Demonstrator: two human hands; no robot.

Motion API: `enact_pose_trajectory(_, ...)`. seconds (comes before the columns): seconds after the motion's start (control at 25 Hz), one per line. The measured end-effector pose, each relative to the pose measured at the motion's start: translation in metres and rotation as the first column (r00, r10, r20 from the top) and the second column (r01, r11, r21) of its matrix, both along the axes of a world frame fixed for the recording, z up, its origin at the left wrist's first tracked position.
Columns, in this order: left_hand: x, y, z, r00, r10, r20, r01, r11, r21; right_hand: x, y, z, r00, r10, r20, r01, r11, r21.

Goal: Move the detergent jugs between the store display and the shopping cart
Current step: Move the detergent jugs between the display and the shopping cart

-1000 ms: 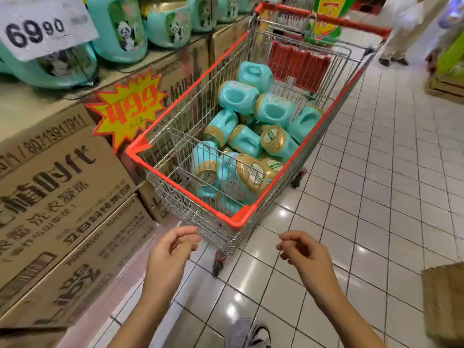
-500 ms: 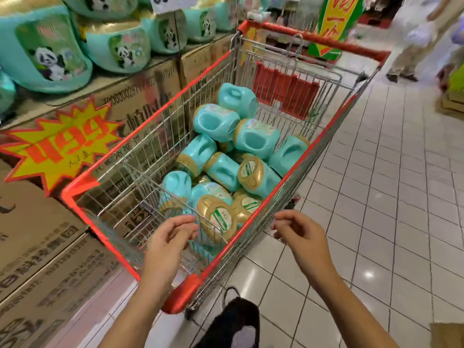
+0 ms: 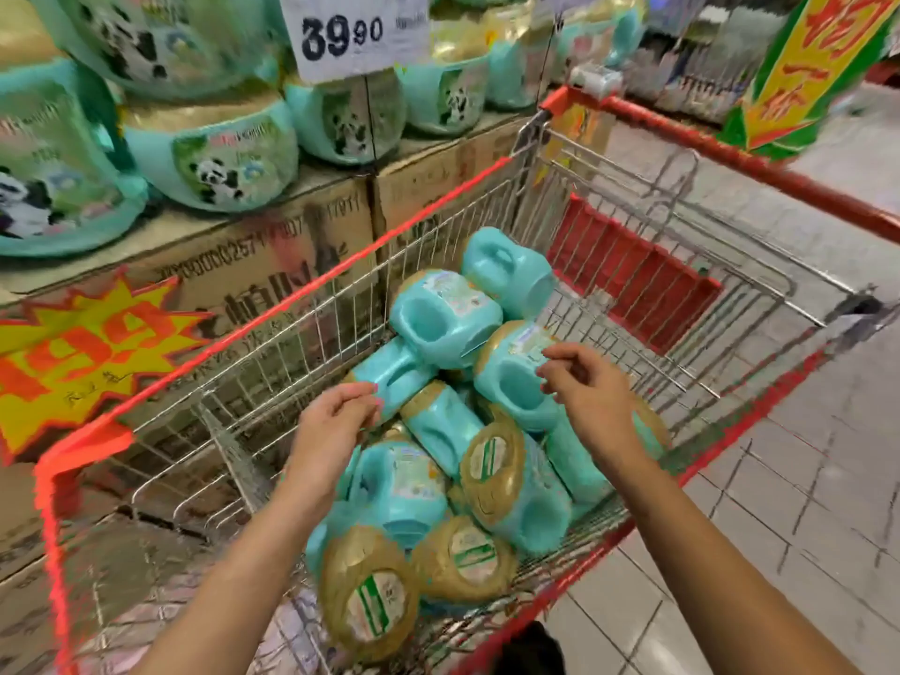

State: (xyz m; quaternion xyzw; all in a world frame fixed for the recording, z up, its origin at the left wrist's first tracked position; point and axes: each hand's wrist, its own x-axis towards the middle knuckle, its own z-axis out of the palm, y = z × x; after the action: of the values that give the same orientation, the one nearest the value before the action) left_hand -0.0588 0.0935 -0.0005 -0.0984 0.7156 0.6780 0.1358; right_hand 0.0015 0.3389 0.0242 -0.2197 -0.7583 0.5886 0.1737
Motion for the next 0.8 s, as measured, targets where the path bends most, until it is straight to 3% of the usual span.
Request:
enact_pose_trajectory(0.2, -0.057, 0.078, -0.032, 0.975, 0.164, 0.153, -0.164, 0.986, -0.011, -0.117, 0.055, -0.044, 0.981, 0.152, 0.117, -0.166, 0.978, 0.124)
enact_pose_trajectory(0.48, -0.106, 0.147, -0.076, 0.869, 0.340, 0.361, -0.397, 0.912, 0.098, -0.194, 0.088, -0.104, 0.865, 0.392, 0.314, -0.446, 0.887, 0.120)
enact_pose_trajectory(0.64, -0.127, 0.159, -0.095, 0.830, 0.308, 0.464, -0.465, 0.842, 0.272, -0.198, 0.086, -0.128, 0.879, 0.368, 0.303, -0.433, 0.882, 0.185)
enact_pose_trajectory(0.8, -0.134, 0.169, -0.110, 0.817, 0.334, 0.469, -0.491, 0.830, 0.264, -0.197, 0.079, -0.135, 0.893, 0.375, 0.250, -0.437, 0.853, 0.283)
